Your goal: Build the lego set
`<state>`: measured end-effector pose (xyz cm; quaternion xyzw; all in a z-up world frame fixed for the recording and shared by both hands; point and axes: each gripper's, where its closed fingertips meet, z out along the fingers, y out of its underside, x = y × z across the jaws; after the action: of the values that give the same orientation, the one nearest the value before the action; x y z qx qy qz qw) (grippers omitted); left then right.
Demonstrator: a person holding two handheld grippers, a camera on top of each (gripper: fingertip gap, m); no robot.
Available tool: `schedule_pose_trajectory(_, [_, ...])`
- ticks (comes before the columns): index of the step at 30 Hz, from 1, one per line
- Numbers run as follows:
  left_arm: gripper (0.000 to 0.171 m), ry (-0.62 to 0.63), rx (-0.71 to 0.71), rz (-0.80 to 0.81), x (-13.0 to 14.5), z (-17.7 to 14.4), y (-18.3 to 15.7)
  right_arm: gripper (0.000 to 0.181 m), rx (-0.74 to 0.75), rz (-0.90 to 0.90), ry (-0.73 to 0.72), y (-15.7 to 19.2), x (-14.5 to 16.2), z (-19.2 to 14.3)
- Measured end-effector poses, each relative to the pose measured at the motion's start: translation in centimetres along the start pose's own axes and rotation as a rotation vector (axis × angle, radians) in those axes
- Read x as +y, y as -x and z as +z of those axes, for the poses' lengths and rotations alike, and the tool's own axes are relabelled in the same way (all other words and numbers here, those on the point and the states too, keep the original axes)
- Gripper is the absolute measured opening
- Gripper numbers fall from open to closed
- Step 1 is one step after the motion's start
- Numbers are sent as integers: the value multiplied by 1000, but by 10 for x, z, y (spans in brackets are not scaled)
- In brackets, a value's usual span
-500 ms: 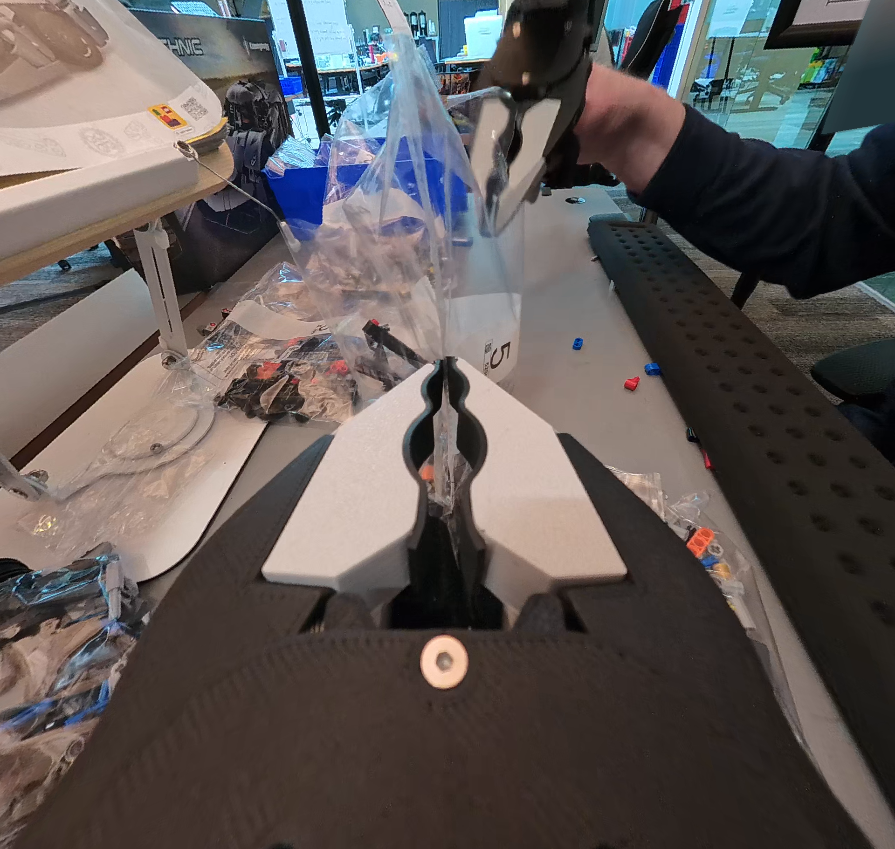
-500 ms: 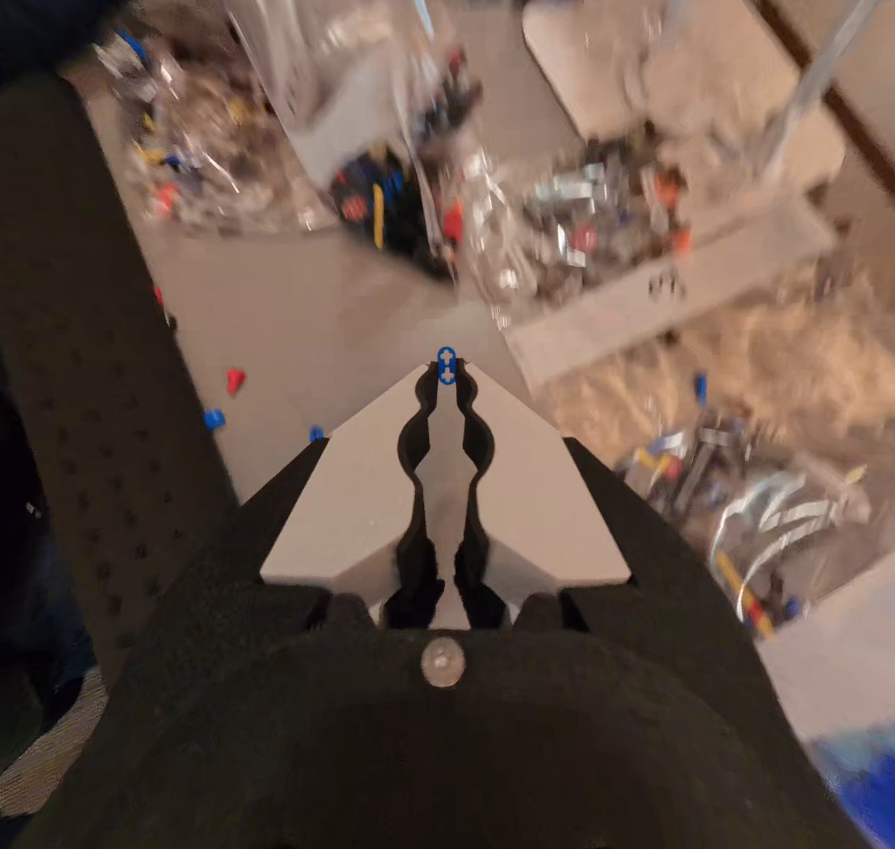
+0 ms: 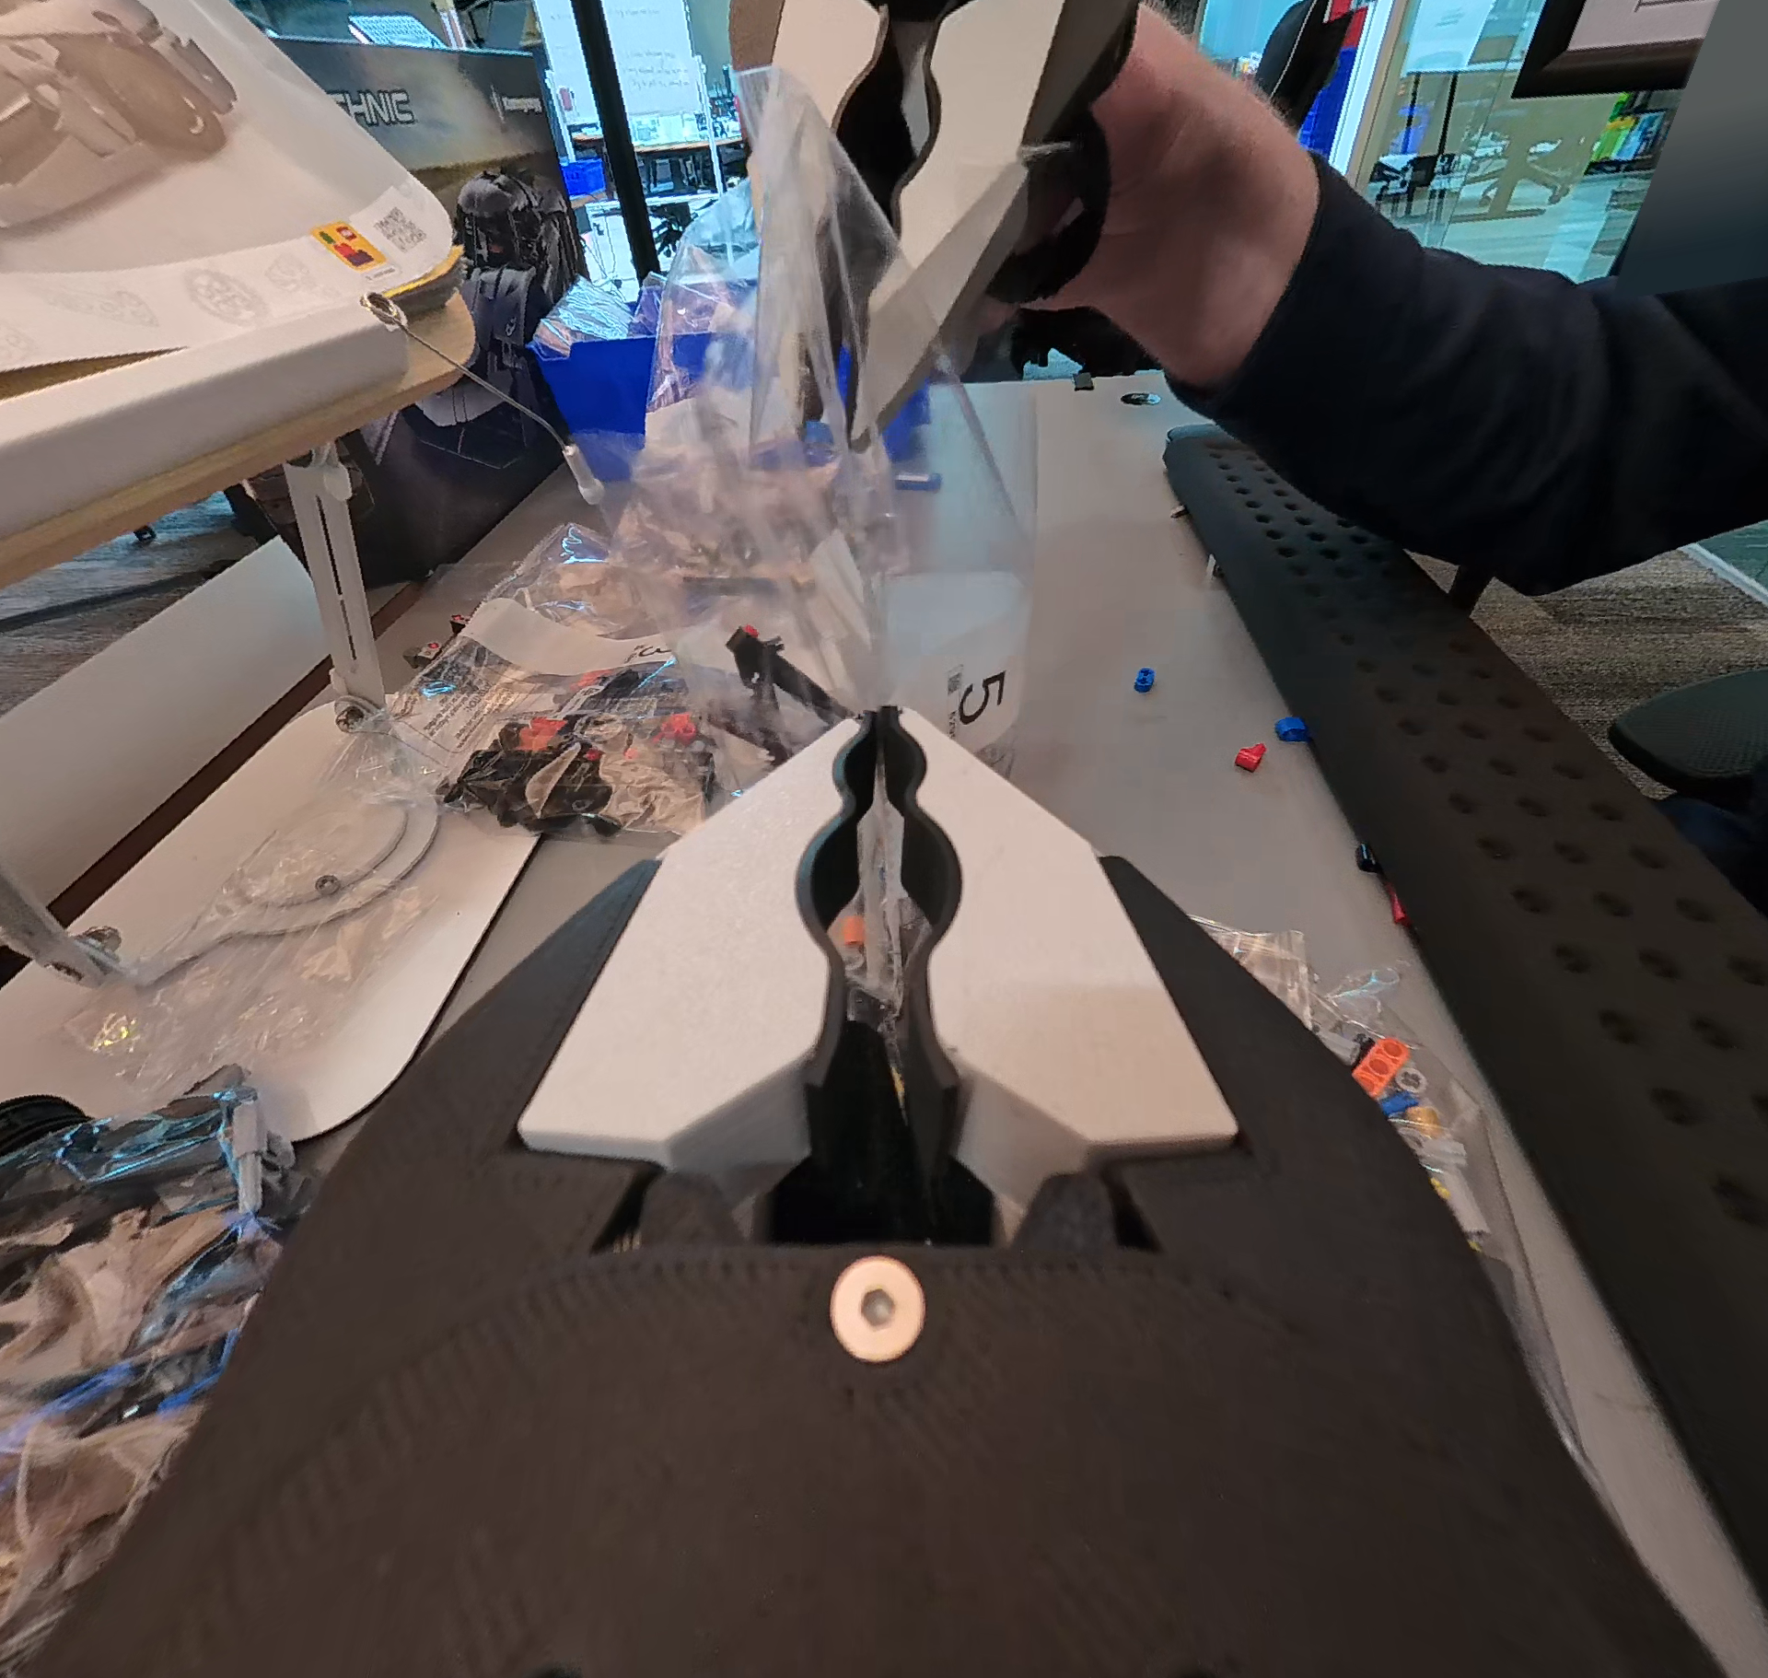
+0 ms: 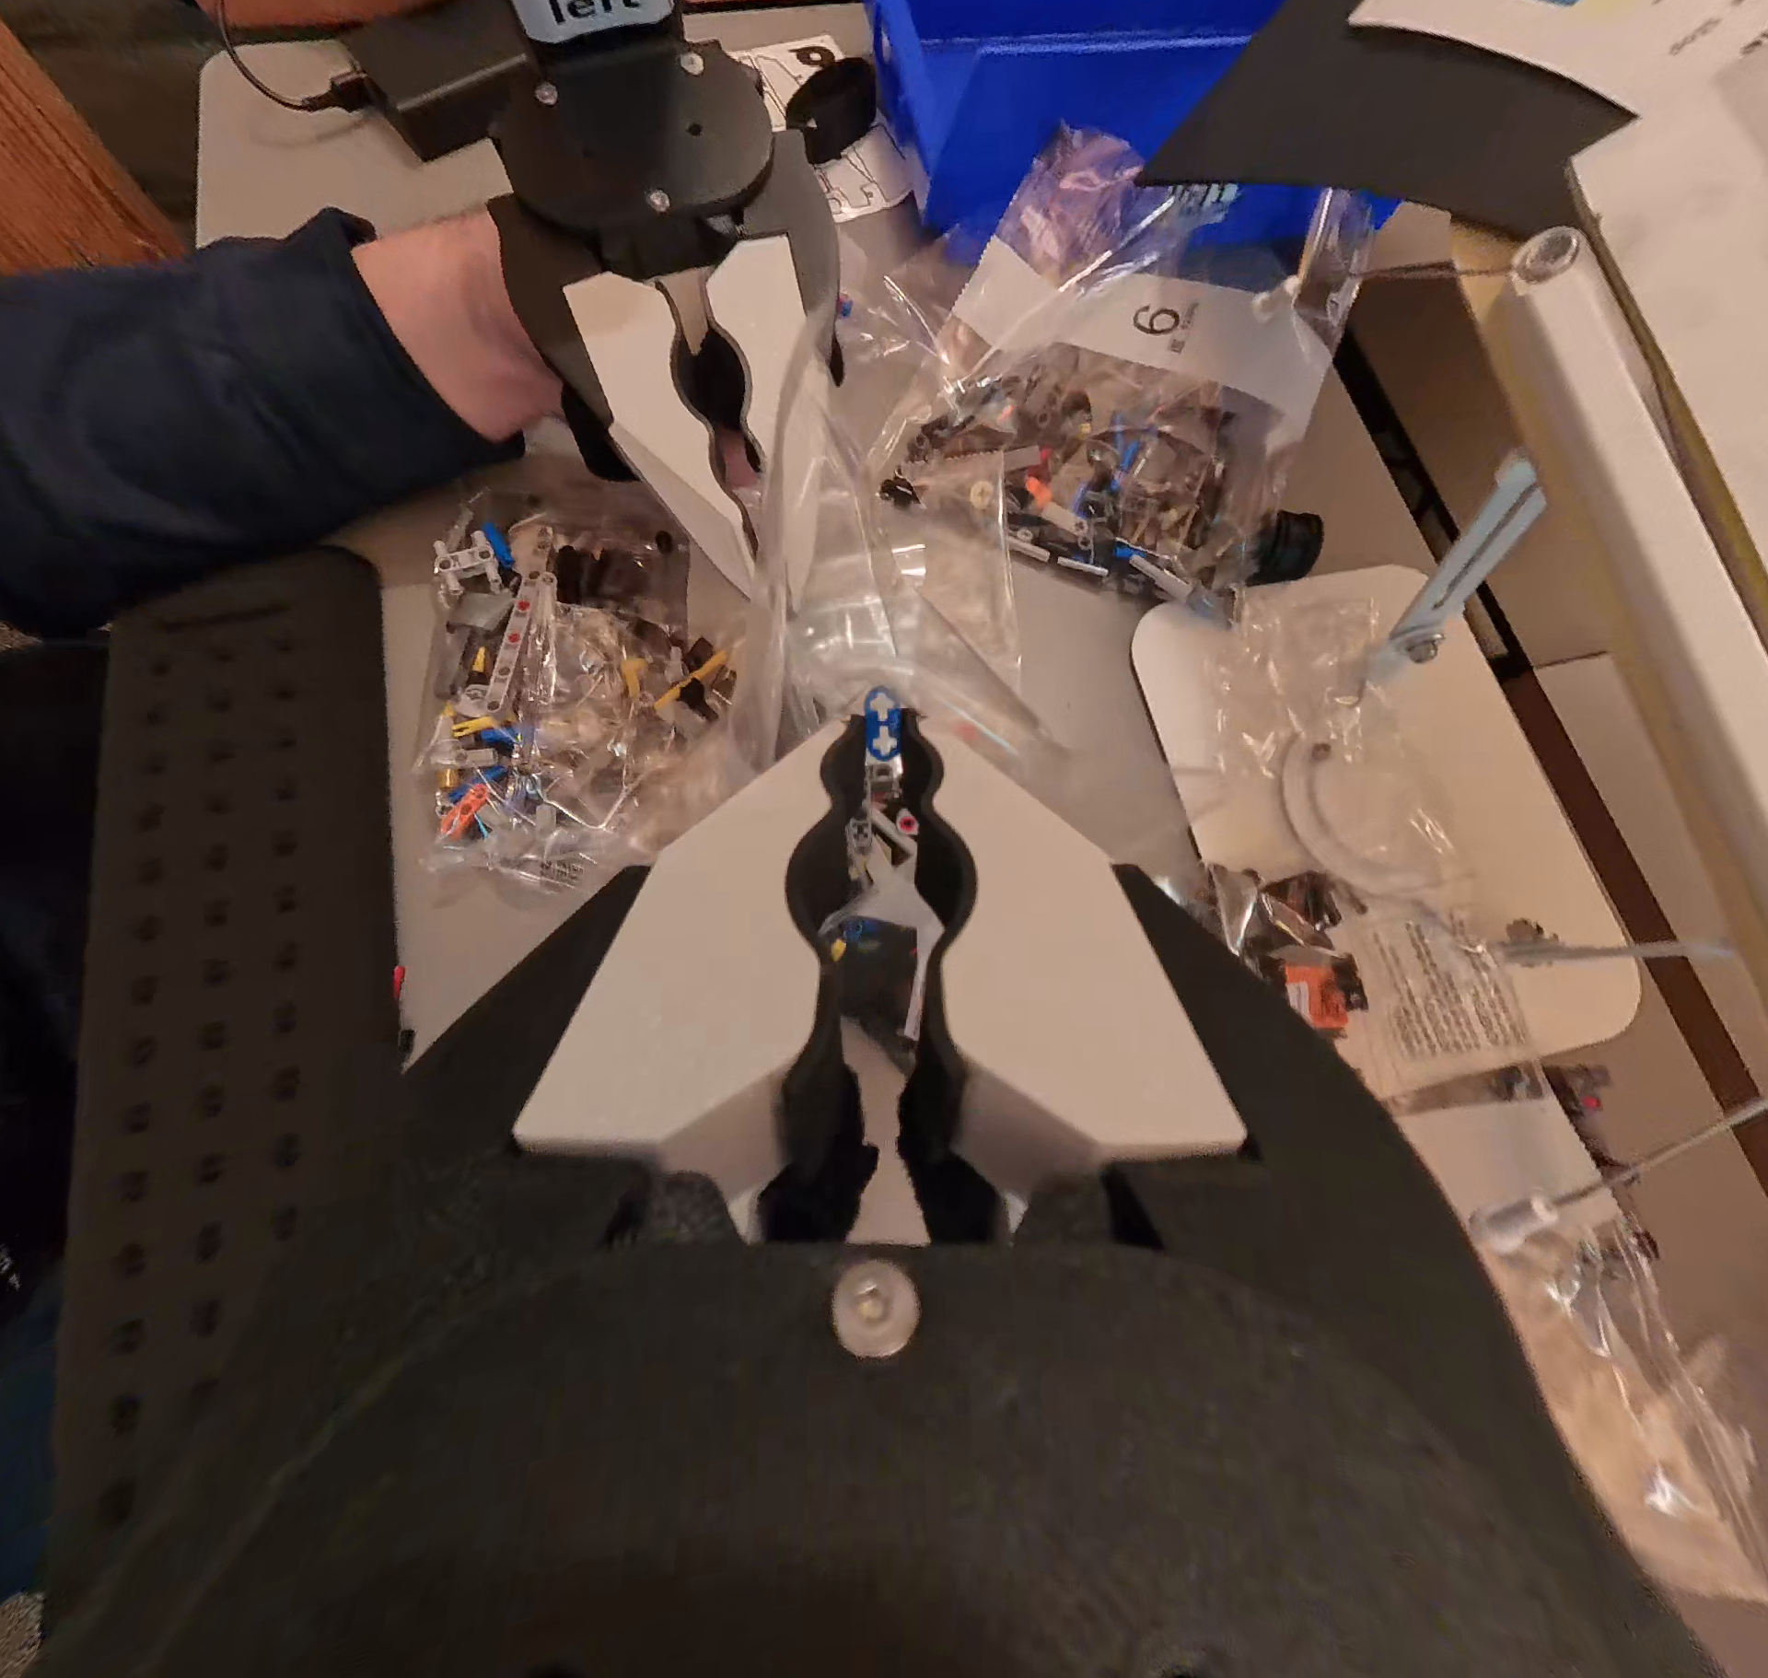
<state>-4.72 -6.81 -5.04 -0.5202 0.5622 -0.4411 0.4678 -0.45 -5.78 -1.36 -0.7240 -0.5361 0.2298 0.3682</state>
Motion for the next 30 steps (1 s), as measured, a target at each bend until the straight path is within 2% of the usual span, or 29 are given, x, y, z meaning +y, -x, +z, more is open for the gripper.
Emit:
schedule_pose_trajectory(3, [0, -1, 1, 0, 0, 0, 0, 4, -37, -6, 3, 7, -2, 4])
schedule_pose_trajectory(6, [0, -2, 3, -2, 0, 1, 0, 6, -46, 17, 68, 6, 9, 13])
schedule_pose_trajectory(8, [0, -1, 1, -3, 0, 1, 0, 21, -34, 40, 127, 3, 19, 18])
schedule_pose_trajectory(9, [0, -1, 1, -3, 0, 1, 0, 22, -22, 35, 130, 2, 20, 18])
schedule_pose_trajectory(13, [0, -1, 0, -4, 1, 1, 1, 22, 6, 40, 74, -1, 17, 2])
schedule_pose_trajectory(16, [0, 0, -2, -5, 1, 1, 1, 21, 59, 55, 57, -4, 25, -22])
schedule_pose_trajectory(22, [0, 7, 5, -1, 2, 3, -1, 22, 54, 163, 138, 14, 99, -54])
schedule_pose_trajectory(24, [0, 4, 2, -5, 2, 2, 0, 20, 106, 179, 152, 15, 122, -60])
schedule_pose_trajectory(26, [0, 0, -1, -8, 2, 1, 1, 19, 61, 195, 154, 31, 137, -61])
schedule_pose_trajectory(30, [0, -1, -4, -11, 2, 1, 2, 20, -34, 202, 290, 62, 177, -52])
